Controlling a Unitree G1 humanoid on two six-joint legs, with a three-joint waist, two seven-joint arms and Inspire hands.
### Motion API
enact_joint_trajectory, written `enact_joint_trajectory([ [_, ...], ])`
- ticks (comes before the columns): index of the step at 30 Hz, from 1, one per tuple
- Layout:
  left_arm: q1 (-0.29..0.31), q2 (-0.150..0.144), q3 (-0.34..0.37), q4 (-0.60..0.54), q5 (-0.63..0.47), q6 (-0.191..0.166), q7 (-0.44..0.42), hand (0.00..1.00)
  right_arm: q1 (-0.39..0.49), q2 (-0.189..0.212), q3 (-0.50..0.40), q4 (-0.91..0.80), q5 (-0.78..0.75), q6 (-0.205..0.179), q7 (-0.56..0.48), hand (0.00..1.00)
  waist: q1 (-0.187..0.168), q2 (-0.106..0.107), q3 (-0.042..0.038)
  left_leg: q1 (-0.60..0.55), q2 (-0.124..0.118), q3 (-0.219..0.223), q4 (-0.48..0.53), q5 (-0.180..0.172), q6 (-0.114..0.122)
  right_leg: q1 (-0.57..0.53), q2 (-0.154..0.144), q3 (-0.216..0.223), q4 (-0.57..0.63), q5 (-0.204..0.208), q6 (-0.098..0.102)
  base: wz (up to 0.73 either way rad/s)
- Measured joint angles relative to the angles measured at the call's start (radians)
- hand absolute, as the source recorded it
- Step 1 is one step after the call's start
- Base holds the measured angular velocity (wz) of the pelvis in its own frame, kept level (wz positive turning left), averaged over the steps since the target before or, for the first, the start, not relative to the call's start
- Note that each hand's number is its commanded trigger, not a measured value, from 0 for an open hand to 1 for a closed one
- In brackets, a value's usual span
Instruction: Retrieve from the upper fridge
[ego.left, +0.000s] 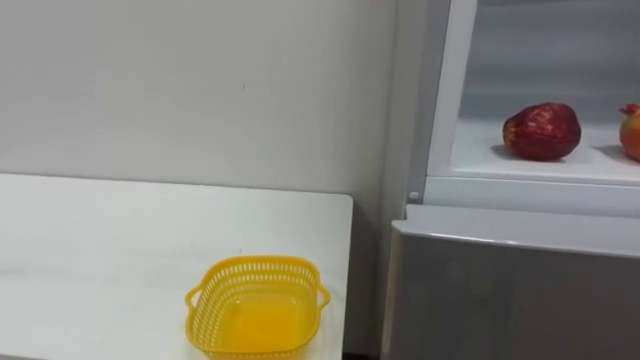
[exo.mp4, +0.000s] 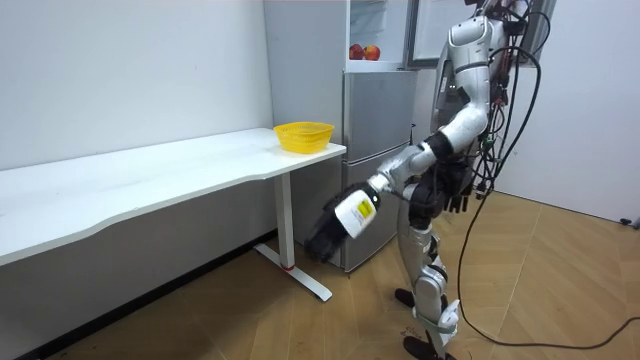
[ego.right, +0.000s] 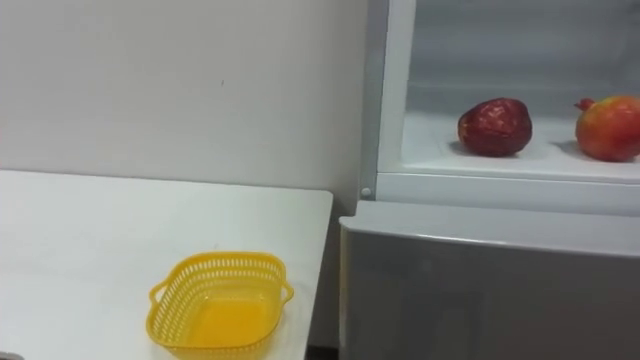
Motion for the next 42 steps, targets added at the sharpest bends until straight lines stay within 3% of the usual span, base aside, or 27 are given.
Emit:
enact_joint_trajectory([
  [7,-0.019,-0.011,-0.095,0.283,0.012,0.003,-0.101,0.00,-0.022,-0.001,0.000,0.005,-0.028,-0.002,0.018,0.00,-0.023,-0.003,0.0024,0.010,0.000,0.008,-0.003,-0.006,0.003,0.011,0.001,0.002,0.000,-0.001,0.002,0.00],
  [9,-0.021,-0.013,-0.120,0.362,0.091,0.009,-0.141,0.00,-0.027,0.000,0.001,0.004,-0.028,-0.003,0.019,0.00,-0.033,-0.003,0.0042,0.009,0.001,0.008,-0.001,-0.008,0.004,0.011,0.002,0.000,-0.001,-0.001,0.002,0.00],
  [19,-0.035,-0.017,-0.167,0.478,0.317,0.052,-0.242,0.00,-0.044,0.000,0.001,0.009,-0.024,-0.002,0.010,0.00,-0.061,-0.005,0.0058,0.010,0.002,0.014,-0.002,-0.009,0.004,0.012,0.004,0.003,-0.002,-0.001,0.002,0.00],
  [26,-0.044,-0.021,-0.230,0.496,0.468,0.071,-0.271,0.00,-0.075,-0.003,-0.021,-0.003,0.079,-0.012,-0.084,0.00,-0.087,-0.011,0.0074,0.008,0.001,0.022,0.000,-0.010,0.005,0.008,0.004,0.005,0.002,-0.001,0.003,-0.01],
  [29,-0.060,-0.024,-0.268,0.498,0.503,0.072,-0.275,0.00,-0.084,-0.003,-0.035,-0.089,0.170,-0.017,-0.162,0.00,-0.088,-0.014,0.0081,0.006,0.001,0.023,0.000,-0.010,0.005,0.007,0.004,0.005,0.001,-0.001,0.003,0.00],
  [36,-0.068,-0.027,-0.265,0.499,0.532,0.061,-0.285,0.00,-0.152,0.004,-0.077,-0.244,0.325,-0.106,-0.297,0.00,-0.107,-0.043,0.0037,0.006,0.001,0.027,0.002,-0.009,0.005,0.007,0.005,0.005,0.001,-0.001,0.003,-0.01],
  [39,-0.061,-0.012,-0.260,0.497,0.533,0.052,-0.287,0.00,-0.140,0.004,-0.100,-0.475,0.339,-0.119,-0.379,0.00,-0.113,-0.049,0.0083,0.008,0.002,0.034,0.000,-0.009,0.005,0.007,0.006,0.011,-0.001,-0.001,0.003,-0.03],
  [42,-0.060,-0.006,-0.259,0.497,0.533,0.044,-0.292,0.00,-0.128,0.005,-0.106,-0.659,0.322,-0.144,-0.447,0.00,-0.113,-0.051,0.0081,0.008,0.004,0.033,-0.001,-0.009,0.005,0.008,0.011,0.020,-0.007,-0.001,0.004,-0.01],
])
